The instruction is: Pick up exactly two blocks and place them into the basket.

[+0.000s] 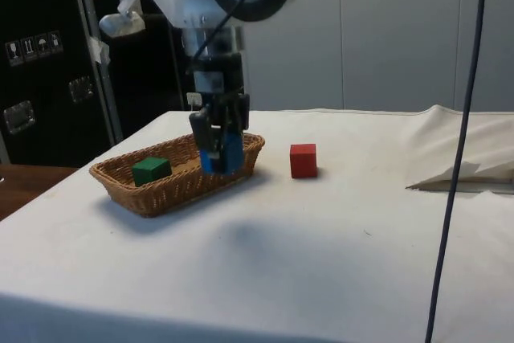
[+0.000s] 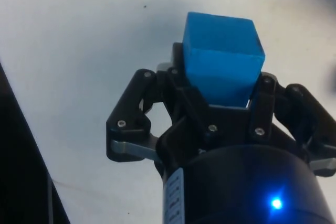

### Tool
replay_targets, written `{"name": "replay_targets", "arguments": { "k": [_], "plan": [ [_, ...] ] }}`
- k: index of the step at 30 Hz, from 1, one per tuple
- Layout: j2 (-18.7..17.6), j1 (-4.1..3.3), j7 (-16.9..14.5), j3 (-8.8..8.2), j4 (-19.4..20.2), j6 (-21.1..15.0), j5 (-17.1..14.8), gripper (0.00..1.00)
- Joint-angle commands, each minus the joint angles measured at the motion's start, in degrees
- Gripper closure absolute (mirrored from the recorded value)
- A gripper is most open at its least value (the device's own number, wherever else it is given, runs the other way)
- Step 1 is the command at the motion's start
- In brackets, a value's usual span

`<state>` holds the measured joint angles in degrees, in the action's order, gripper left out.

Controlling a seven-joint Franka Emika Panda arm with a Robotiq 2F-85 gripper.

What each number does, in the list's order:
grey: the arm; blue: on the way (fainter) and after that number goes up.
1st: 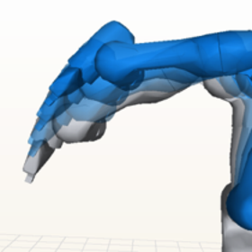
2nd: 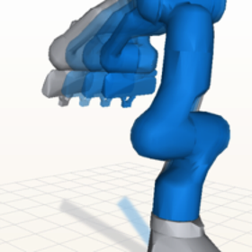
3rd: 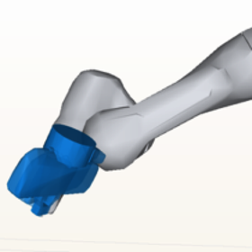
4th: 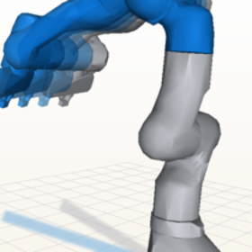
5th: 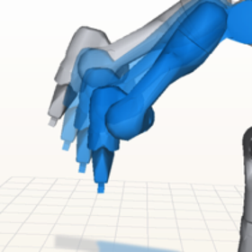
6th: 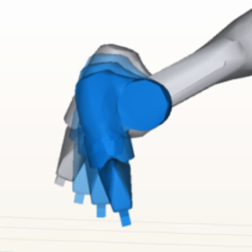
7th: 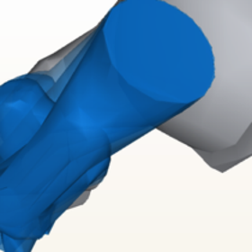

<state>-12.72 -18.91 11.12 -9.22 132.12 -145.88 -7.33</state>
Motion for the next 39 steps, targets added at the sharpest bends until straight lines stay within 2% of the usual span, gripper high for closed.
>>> {"name": "replay_targets", "arguments": {
  "k": [1,5,6,7,12,14,15,20,22,23,28,29,30,37,38,39],
  "plan": [
    [0.40,0.23,-0.52,-0.29,-0.40,0.97,0.23,0.99],
    [0.63,0.40,-2.46,-1.55,-1.83,2.75,0.11,0.99],
    [0.40,0.17,-2.29,-1.60,-1.78,2.23,0.00,0.99],
    [0.69,0.40,-2.81,-1.78,-2.06,2.98,0.06,0.99],
    [0.74,0.57,-5.04,-2.92,-3.38,4.30,0.00,0.99],
    [0.52,0.34,-5.33,-3.32,-3.55,4.07,0.00,0.99],
    [0.57,0.63,-6.36,-3.55,-4.07,4.76,-0.11,0.99],
    [-0.34,0.97,-8.94,-4.47,-5.56,5.33,-0.34,0.99],
    [-0.17,0.69,-8.65,-4.81,-5.21,4.87,-0.06,0.99],
    [-0.80,1.03,-9.74,-4.81,-6.13,5.50,-0.46,0.99],
    [-2.46,1.32,-11.97,-5.67,-8.19,6.02,-0.63,0.99],
    [-2.35,0.92,-11.23,-5.90,-7.79,5.39,-0.11,0.99],
    [-2.81,1.38,-12.38,-5.84,-8.54,6.07,-0.69,0.99],
    [-5.44,1.78,-15.30,-7.16,-11.46,6.59,-1.03,0.99],
    [-5.33,1.38,-14.61,-7.51,-11.17,5.96,-0.40,0.99],
    [-5.73,1.89,-15.70,-7.28,-11.86,6.65,-1.03,0.99]
  ]
}}
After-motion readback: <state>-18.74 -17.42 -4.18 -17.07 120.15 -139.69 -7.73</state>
